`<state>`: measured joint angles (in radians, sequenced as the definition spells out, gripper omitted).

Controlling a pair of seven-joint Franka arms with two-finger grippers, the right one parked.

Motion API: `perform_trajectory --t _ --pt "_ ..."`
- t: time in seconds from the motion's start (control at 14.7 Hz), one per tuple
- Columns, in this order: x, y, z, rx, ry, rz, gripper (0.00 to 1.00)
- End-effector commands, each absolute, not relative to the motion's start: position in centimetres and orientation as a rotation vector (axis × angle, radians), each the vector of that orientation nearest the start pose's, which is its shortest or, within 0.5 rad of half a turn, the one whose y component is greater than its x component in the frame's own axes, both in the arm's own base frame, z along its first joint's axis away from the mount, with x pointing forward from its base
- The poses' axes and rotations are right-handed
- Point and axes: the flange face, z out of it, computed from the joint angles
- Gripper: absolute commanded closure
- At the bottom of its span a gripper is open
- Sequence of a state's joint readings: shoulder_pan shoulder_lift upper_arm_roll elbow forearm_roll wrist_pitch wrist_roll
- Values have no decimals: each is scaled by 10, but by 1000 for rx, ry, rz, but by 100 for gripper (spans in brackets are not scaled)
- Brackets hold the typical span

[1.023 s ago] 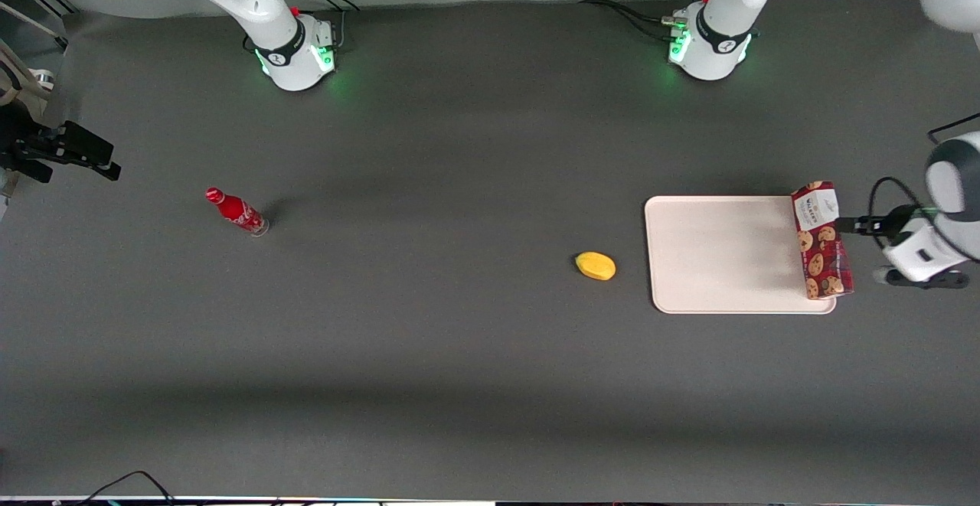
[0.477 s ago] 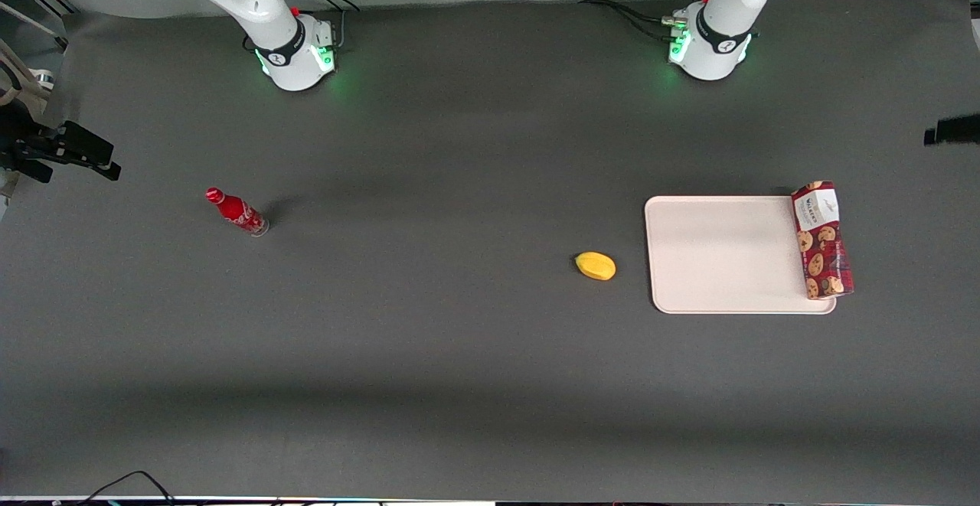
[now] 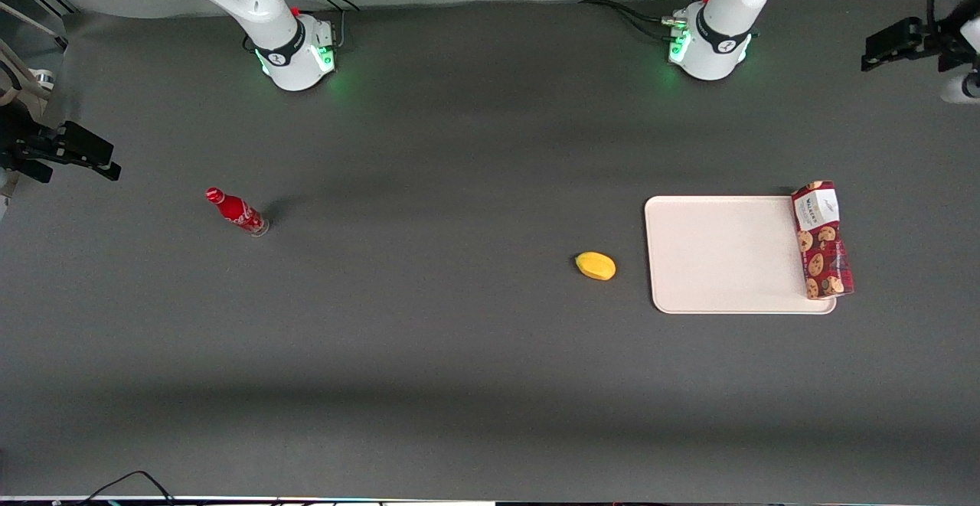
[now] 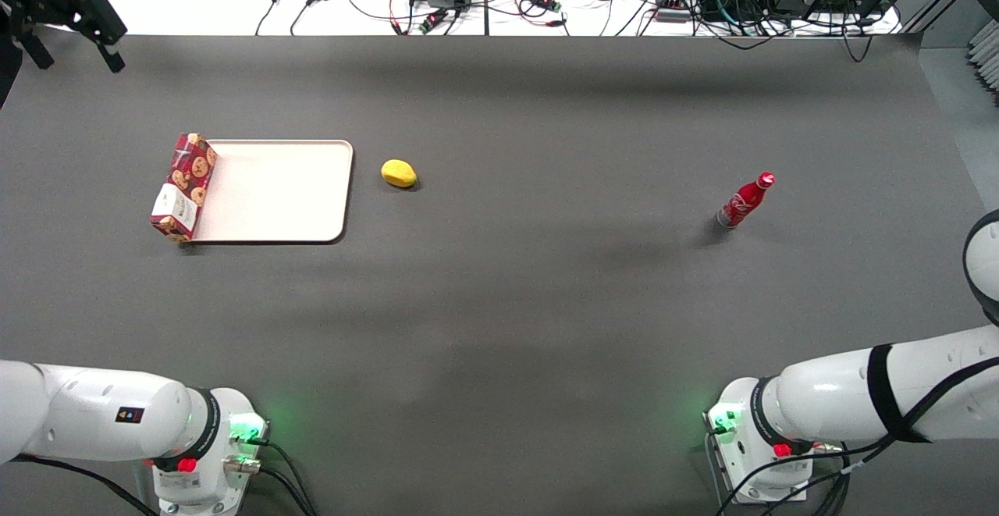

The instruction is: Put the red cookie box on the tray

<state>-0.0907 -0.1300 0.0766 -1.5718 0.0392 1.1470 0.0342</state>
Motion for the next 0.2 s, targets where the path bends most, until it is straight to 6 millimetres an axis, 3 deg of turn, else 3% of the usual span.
perform_trajectory --t 0.0,0.14 --pt "438 8 650 -3102 15 365 0" --pt "451 6 650 -3125 16 345 0"
